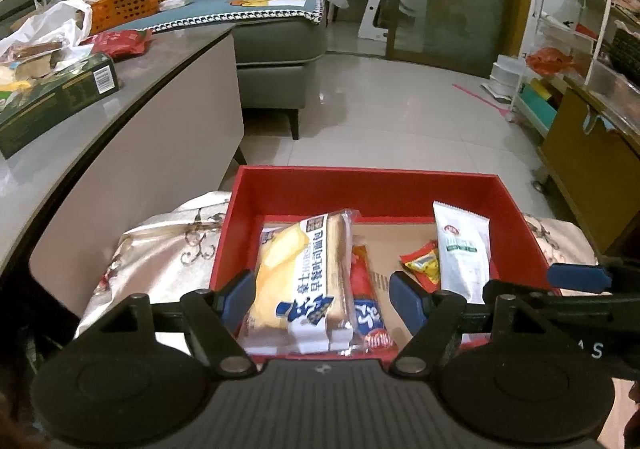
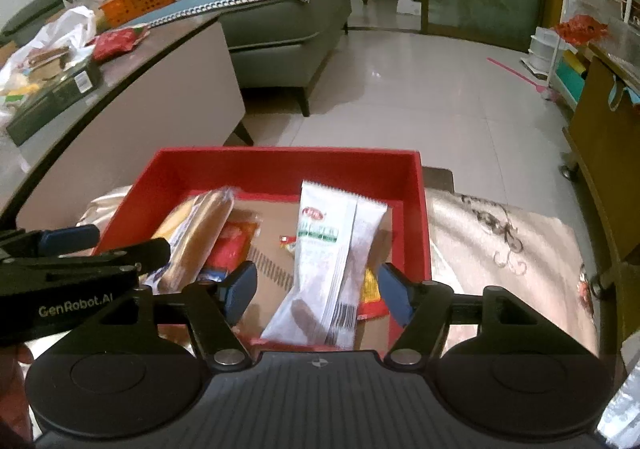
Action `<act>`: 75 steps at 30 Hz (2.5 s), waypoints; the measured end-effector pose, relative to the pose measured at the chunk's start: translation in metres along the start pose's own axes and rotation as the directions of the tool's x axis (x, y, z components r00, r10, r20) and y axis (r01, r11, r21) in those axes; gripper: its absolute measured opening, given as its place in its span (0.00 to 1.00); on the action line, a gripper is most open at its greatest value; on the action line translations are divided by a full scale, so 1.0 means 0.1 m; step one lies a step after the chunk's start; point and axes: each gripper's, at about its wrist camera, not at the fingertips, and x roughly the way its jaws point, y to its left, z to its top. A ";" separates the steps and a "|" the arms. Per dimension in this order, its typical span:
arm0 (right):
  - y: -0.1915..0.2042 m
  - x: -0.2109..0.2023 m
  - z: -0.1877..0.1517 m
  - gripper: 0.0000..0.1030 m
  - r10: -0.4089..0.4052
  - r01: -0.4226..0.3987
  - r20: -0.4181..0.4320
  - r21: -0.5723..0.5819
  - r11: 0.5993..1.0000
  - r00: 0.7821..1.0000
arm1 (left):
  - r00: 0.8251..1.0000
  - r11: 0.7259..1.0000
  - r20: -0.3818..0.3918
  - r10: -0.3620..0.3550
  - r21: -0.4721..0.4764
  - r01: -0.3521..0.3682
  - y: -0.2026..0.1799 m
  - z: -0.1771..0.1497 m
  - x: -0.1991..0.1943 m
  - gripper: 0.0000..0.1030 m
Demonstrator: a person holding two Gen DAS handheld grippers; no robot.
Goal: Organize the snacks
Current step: 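Lower the bread into the red box and open the left tool while the right tool releases the sachet there, then grasp the waffle bag with the right tool while the left tool moves to the snack pile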
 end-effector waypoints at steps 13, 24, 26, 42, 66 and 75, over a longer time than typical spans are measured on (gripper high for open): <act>0.01 -0.22 -0.37 0.75 -0.013 0.013 -0.056 0.003 1.000 0.998 | 0.999 1.000 -0.036 -0.018 0.001 0.018 0.09 -0.28 -0.23 0.65; 0.06 -0.42 -0.74 0.78 0.012 -0.010 -0.110 0.019 1.000 0.994 | 0.997 0.999 -0.072 -0.037 0.024 0.039 0.07 -0.57 -0.44 0.65; 0.08 -0.43 -0.81 0.78 0.023 -0.021 -0.127 0.021 1.000 0.992 | 0.996 0.999 -0.083 -0.044 0.019 0.046 0.08 -0.61 -0.47 0.65; 0.24 -0.23 -0.97 0.88 0.049 -0.041 -0.213 0.043 0.998 0.976 | 0.992 0.998 -0.106 -0.062 -0.003 0.062 0.20 -0.78 -0.64 0.65; 0.19 -0.23 -1.06 0.81 0.107 -0.094 -0.233 0.066 0.993 0.967 | 0.978 0.994 -0.184 -0.095 0.033 0.103 0.22 -0.91 -0.62 0.65; -0.09 -0.79 -1.19 0.81 0.158 -0.139 -0.167 0.121 0.983 0.973 | 0.947 0.962 -0.240 -0.215 0.117 0.248 0.15 -1.09 -0.49 0.65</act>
